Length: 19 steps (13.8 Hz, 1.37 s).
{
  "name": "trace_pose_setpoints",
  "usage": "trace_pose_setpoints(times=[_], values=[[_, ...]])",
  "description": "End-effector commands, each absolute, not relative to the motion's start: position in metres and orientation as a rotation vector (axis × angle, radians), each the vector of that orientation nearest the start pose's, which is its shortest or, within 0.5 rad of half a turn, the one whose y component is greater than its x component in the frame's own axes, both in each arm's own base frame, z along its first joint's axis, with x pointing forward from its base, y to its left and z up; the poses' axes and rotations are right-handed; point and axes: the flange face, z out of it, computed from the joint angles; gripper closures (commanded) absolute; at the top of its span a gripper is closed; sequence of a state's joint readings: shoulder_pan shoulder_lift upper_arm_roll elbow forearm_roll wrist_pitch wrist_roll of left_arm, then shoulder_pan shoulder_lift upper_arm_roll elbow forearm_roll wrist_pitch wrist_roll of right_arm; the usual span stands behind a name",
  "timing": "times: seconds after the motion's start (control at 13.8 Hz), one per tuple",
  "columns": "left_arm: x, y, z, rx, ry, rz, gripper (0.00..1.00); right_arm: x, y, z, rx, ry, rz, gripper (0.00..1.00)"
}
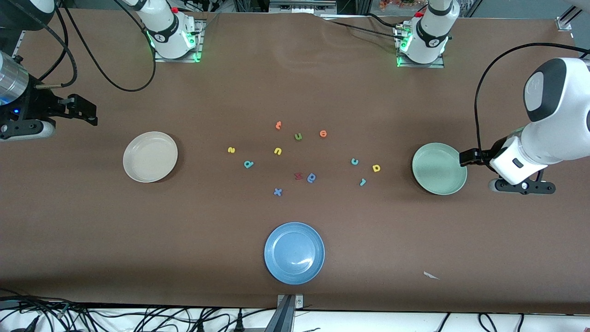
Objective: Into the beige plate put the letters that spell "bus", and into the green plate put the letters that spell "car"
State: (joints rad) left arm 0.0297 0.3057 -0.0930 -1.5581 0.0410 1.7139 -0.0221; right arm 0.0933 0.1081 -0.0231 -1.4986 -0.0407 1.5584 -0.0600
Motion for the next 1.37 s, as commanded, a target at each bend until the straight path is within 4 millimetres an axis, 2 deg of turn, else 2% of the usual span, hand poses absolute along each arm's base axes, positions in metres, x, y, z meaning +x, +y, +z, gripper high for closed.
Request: trace_pose_setpoints(times=[0.0, 0.29, 0.72, 1.01, 1.3], values=[[0.634, -0.033, 0.460, -3.142, 0.104, 0.250, 0.00, 0.585, 0.037, 0.600, -3.163, -0.185, 0.075, 0.00], [0.634, -0.034, 0.458, -3.141, 0.104, 0.255, 0.00, 0.585, 0.037, 0.601, -3.163, -0.185, 0.073, 0.01], [0.637, -0.049, 0.438, -3.168, 0.071, 0.312, 0.00, 0.585, 0.037, 0.601, -3.163, -0.185, 0.073, 0.01], [0.639, -0.066, 0.419, -3.228, -0.025, 0.379, 0.00, 0.585, 0.038, 0.601, -3.163, -0.187, 0.073, 0.01], [0.637, -0.098, 0.395, -3.199, -0.087, 0.446, 0.00, 0.585, 0.038, 0.601, -3.162, -0.185, 0.072, 0.00]])
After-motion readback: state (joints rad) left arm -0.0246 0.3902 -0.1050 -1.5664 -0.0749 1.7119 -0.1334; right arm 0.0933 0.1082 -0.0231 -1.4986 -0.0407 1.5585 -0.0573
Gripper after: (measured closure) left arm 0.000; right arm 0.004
